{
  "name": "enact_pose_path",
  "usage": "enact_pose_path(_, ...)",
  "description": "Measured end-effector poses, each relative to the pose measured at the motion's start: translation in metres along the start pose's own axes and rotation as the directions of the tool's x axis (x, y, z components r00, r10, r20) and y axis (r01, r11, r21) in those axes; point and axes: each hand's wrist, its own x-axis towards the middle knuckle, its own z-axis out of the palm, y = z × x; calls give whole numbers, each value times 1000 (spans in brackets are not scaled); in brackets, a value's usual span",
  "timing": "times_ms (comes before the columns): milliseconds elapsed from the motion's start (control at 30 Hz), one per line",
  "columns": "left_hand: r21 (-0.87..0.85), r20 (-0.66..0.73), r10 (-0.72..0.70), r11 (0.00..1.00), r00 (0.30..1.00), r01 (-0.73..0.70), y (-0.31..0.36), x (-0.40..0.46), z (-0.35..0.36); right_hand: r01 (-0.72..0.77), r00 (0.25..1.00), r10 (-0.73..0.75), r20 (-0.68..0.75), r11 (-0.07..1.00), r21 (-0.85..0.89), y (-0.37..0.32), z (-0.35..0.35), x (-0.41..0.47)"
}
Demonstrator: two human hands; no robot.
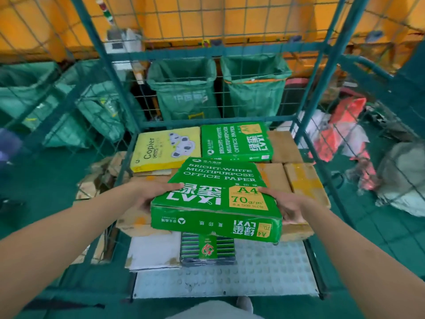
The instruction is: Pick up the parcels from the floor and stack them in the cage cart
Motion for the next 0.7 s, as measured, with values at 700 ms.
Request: enact_pose_path(700, -680, -135, -174, 732, 975, 37, -94, 11, -23, 91, 989, -93, 113, 996, 26, -104, 60, 101)
